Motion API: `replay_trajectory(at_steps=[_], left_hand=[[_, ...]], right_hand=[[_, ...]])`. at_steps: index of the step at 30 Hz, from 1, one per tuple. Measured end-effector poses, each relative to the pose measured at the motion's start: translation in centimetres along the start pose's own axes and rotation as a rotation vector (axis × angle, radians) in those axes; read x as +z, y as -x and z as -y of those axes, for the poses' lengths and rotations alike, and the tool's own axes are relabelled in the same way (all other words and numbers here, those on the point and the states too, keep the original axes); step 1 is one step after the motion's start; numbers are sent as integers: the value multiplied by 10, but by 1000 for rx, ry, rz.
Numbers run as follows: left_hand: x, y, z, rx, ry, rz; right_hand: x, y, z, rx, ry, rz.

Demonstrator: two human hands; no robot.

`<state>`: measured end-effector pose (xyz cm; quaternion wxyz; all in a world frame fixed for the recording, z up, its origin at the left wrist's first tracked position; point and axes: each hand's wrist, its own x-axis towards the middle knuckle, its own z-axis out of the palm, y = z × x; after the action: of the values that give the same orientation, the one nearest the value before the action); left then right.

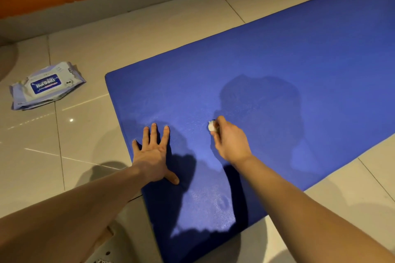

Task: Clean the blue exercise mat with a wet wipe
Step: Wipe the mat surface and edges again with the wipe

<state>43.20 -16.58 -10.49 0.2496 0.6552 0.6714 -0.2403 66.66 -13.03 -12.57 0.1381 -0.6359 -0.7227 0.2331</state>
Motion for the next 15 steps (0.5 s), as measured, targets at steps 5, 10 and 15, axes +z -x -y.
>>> replay_trajectory(at_steps=[5,10,15], left_hand=[[-4,1,-4,-19,-22,-1],[-5,3,-8,-39,-48,14],[-7,3,-8,-45,-59,25]], right_hand=[[6,-12,26,294,-73,26],[21,12,69,158,-35,248],[11,14,62,47,42,319]])
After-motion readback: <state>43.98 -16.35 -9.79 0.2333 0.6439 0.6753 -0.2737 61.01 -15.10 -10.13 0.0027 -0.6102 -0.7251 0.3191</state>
